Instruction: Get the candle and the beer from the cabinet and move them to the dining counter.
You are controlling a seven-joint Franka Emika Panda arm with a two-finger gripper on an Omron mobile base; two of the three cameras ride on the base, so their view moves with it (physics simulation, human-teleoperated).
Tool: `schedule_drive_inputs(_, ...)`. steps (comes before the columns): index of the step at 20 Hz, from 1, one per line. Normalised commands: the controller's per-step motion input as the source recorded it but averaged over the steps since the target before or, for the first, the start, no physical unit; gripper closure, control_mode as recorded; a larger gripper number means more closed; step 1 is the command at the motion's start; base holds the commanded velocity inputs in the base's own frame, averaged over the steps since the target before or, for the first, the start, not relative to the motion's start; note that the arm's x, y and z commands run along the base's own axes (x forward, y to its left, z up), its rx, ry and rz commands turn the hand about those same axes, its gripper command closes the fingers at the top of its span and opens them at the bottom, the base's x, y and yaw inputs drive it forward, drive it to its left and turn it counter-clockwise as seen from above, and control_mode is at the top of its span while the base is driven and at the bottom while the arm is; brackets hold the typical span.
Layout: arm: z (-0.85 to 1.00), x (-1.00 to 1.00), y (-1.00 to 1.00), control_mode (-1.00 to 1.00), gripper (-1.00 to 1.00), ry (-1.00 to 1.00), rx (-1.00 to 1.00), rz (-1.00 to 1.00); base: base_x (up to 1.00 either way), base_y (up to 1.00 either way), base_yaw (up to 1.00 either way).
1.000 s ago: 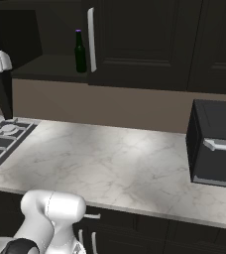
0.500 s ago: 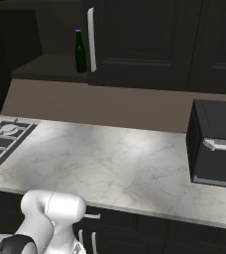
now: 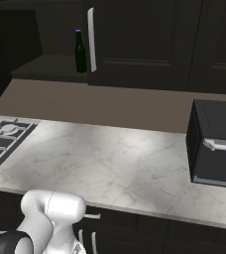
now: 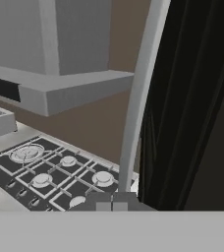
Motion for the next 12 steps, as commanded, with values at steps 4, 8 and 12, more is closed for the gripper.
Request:
schedule_drive_inputs(4, -0.04, 0.00, 0.24, -1.00, 1.00, 0.00, -0.01, 0.00, 0.00, 0.00, 0.00)
schedule_drive_inputs(8, -0.04, 0.00, 0.17, -1.00, 1.00, 0.00, 0.00, 0.00, 0.00, 0.00, 0.00)
schedule_drive_inputs(12, -0.02, 0.00, 0.11, -1.00, 1.00, 0.00, 0.00, 0.00, 0.00, 0.00, 0.00)
